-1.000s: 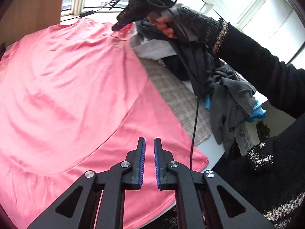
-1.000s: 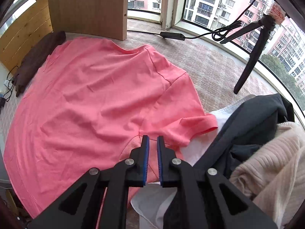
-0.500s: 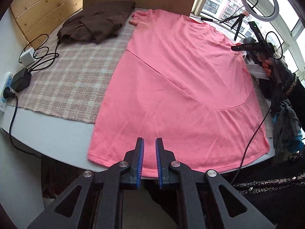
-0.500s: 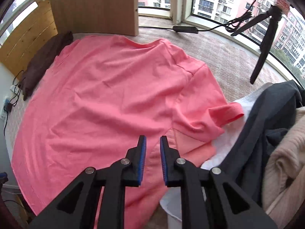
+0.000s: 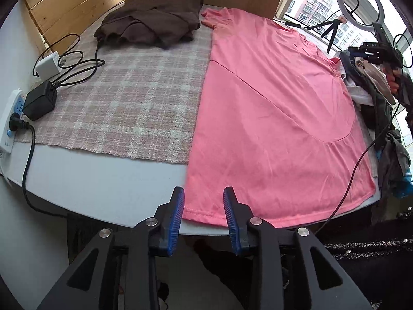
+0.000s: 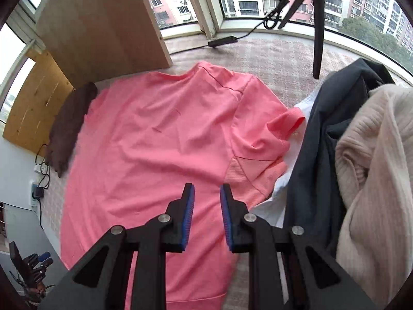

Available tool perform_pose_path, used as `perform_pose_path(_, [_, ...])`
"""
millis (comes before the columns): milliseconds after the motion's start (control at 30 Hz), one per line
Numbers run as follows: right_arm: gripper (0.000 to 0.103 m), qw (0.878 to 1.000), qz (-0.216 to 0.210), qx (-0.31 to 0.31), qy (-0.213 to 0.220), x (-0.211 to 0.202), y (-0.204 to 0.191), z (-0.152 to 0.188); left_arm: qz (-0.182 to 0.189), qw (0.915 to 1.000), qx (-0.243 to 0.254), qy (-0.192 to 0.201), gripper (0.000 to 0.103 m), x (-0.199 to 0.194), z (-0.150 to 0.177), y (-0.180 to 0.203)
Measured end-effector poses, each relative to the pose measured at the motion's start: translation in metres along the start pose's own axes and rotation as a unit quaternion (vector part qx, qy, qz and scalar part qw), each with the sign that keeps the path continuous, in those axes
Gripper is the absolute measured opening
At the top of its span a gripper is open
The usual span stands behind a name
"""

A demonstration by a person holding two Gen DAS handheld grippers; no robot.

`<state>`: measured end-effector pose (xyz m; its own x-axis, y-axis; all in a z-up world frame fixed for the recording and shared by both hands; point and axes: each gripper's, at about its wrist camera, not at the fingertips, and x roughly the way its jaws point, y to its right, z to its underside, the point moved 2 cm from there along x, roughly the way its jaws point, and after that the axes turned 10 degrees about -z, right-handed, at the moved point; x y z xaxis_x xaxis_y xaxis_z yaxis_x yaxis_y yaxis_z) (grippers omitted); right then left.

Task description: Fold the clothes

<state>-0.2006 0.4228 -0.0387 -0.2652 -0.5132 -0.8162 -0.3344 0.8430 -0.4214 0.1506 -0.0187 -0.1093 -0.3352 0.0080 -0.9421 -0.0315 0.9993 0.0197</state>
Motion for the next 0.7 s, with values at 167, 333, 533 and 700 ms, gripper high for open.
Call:
perform_pose_path(167, [0.042,0.997,-0.033,-0.055,0.042,-0.024,-0.112,-0.023,0.021,0.9991,0.034,-0.012,0.033,0.026,0.003,-0.008])
perform_pose_path(333, [0.042,0.990,-0.018,-0.139,0.035,0.042,-0.218,-0.060,0.061,0.9971,0.044,0.002,0.032,0.036,0.002,-0.011])
perform_pose_path(533, [0.042,0.982,-0.005,-0.180,-0.050,0.191,-0.291,-0.097,0.095,0.9944,0.045,0.002,0.028,0.038,0.000,-0.007])
perform_pose_path(700, [0.042,0.960,0.068,-0.229,-0.146,0.300,-0.313,-0.089,0.092,0.9941,0.058,0.006,0.006,0.042,0.002,-0.005])
